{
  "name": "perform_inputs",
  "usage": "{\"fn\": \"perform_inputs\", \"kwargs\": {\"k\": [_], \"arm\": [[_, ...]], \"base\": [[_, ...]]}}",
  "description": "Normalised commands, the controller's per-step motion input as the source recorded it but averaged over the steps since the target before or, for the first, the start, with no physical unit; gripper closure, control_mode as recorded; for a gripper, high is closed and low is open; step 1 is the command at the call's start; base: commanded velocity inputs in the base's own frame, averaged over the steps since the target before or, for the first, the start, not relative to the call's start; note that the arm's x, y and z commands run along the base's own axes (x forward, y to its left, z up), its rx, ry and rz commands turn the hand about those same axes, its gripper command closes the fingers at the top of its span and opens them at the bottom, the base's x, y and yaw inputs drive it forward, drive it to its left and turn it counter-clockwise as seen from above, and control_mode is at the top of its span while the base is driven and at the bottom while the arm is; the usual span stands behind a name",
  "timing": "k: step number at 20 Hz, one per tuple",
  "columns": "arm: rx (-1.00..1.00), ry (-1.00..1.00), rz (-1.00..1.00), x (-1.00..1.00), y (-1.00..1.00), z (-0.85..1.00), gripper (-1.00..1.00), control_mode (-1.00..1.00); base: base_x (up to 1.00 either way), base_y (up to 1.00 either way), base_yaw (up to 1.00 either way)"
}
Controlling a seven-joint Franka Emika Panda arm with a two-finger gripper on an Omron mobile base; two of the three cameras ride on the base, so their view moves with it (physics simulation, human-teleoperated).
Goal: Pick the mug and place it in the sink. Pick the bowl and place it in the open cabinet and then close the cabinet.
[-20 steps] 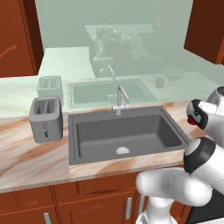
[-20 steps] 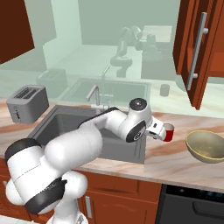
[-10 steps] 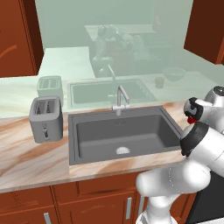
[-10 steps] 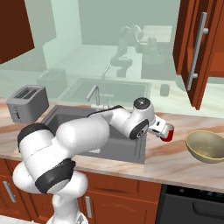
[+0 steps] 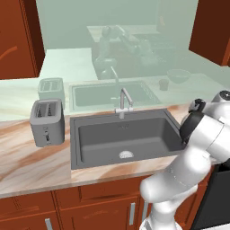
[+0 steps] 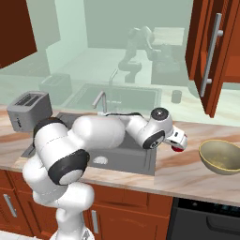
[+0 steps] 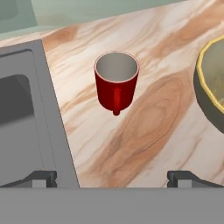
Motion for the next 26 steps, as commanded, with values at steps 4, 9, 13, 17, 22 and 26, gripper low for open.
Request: {"fn": "perform_inputs", "kwargs": {"k": [4, 9, 13, 17, 22, 26], "arm": [[0.00, 0.00, 0.00, 0.17, -0.24, -0.16, -1.00, -1.00], [0.00, 0.00, 0.00, 0.21, -0.20, -0.08, -1.00, -1.00], [0.00, 0.00, 0.00, 0.21, -0.10, -0.13, -1.00, -1.00], [0.00, 0.00, 0.00, 0.23, -0.03, -0.19, -1.00, -1.00], [0.00, 0.00, 0.00, 0.19, -0.06, -0.19, -1.00, -1.00], [0.00, 0.00, 0.00, 0.21, -0.07, -0.18, -1.00, -1.00]], "base": [[0.00, 0.00, 0.00], [0.00, 0.00, 0.00], [0.00, 0.00, 0.00], [0.00, 0.00, 0.00], [0.00, 0.00, 0.00], [0.00, 0.00, 0.00]]}}
